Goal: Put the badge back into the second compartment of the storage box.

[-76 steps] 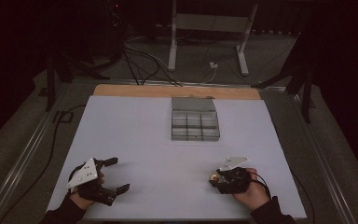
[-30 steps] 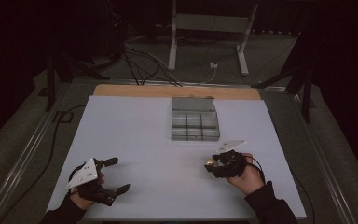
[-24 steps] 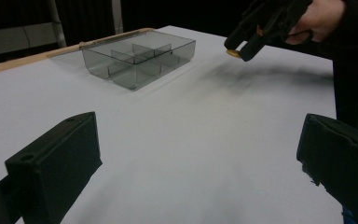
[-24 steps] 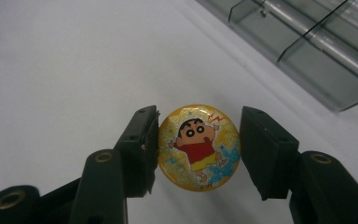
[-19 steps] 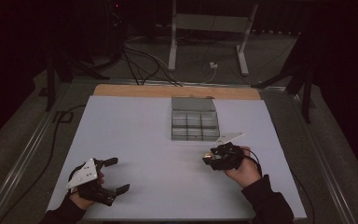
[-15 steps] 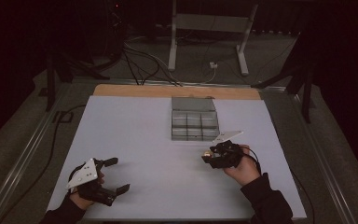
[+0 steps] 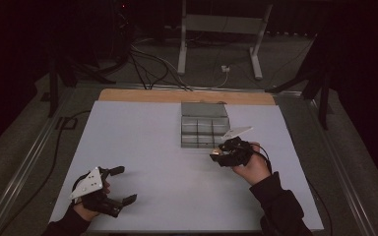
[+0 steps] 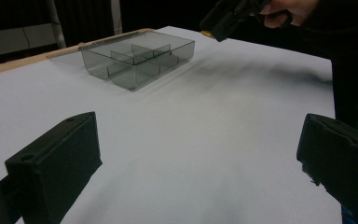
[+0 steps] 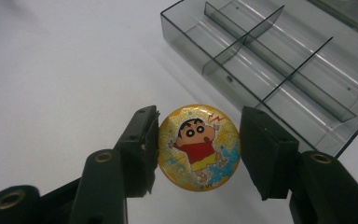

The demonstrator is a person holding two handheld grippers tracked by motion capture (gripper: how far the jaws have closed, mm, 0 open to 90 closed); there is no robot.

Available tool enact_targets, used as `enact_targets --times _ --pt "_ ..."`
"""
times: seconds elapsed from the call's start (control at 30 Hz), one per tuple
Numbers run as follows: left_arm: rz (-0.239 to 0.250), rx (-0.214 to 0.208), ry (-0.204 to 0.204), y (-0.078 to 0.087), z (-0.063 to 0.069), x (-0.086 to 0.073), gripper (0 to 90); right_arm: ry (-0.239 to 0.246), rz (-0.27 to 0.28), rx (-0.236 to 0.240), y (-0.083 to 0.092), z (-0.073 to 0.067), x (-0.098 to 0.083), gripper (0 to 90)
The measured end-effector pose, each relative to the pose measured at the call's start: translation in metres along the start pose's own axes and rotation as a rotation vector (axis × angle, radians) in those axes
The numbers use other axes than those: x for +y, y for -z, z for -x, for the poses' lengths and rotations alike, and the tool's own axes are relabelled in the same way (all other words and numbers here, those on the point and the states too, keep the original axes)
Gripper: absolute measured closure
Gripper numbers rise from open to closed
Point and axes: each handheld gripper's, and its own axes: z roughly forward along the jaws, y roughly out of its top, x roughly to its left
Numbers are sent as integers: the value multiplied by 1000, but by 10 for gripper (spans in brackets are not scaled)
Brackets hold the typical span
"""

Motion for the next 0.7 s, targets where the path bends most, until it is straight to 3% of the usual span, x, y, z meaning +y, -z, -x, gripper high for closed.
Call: enact_targets --times 0.7 --pt "-3 -2 1 -1 0 0 3 -40 10 -50 -10 18 32 478"
